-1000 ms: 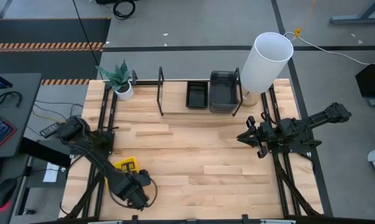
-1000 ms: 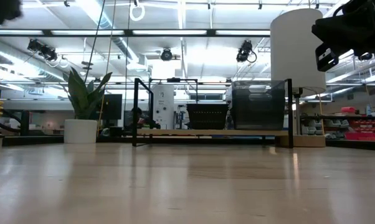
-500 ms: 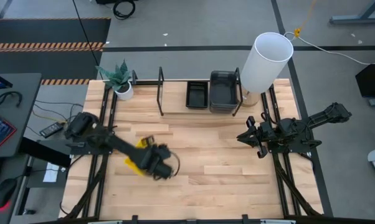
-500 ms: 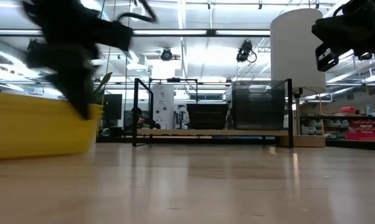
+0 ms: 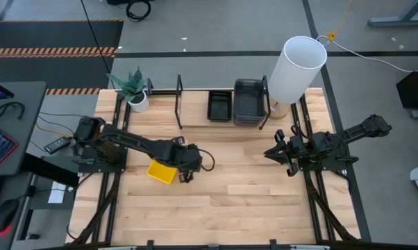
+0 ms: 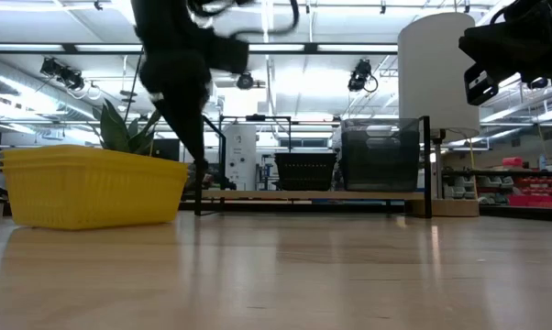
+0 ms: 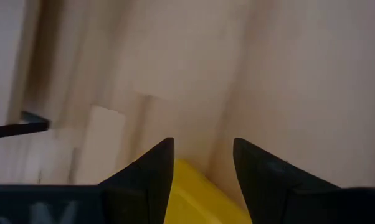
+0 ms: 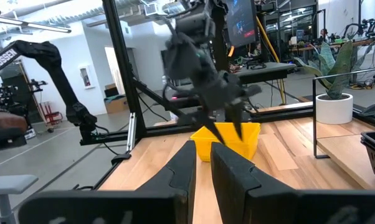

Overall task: Stack baskets on shelf by color
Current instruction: Put the stacked yellow bins on the shelf

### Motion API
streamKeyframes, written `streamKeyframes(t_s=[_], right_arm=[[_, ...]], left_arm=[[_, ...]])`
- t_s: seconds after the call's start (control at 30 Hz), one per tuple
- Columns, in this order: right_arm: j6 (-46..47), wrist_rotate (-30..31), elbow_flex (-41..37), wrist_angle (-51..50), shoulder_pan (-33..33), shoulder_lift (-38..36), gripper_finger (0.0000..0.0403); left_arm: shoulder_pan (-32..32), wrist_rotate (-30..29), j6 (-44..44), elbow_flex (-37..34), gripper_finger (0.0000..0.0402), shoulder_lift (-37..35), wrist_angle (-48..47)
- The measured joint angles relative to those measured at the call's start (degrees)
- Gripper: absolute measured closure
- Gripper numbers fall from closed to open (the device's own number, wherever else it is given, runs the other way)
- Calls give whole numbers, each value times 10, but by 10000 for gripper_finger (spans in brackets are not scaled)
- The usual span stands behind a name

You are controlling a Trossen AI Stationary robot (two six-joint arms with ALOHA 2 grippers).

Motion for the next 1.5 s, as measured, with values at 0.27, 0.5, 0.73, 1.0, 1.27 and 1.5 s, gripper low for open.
streamKeyframes(t_s=[0.27, 0.5, 0.73, 1.0, 1.27, 1.5], right_arm=[[0, 0, 0, 0, 0, 0, 347], [0, 0, 0, 1, 0, 0, 347], [0, 0, 0, 5, 0, 2, 347], [0, 0, 0, 5, 0, 2, 347], [0, 0, 0, 5, 0, 2, 347], [0, 0, 0, 5, 0, 2, 347]], left_arm=[[-99, 37, -8, -2, 230, -61, -53], [-177, 33, -43, -63, 230, -87, -81], [-193, 25, -56, -103, 230, -109, -78], [-191, 50, -35, -159, 230, -107, -30], [-192, 53, -25, -168, 230, -107, -20], [-160, 83, -52, -168, 243, -107, -15]])
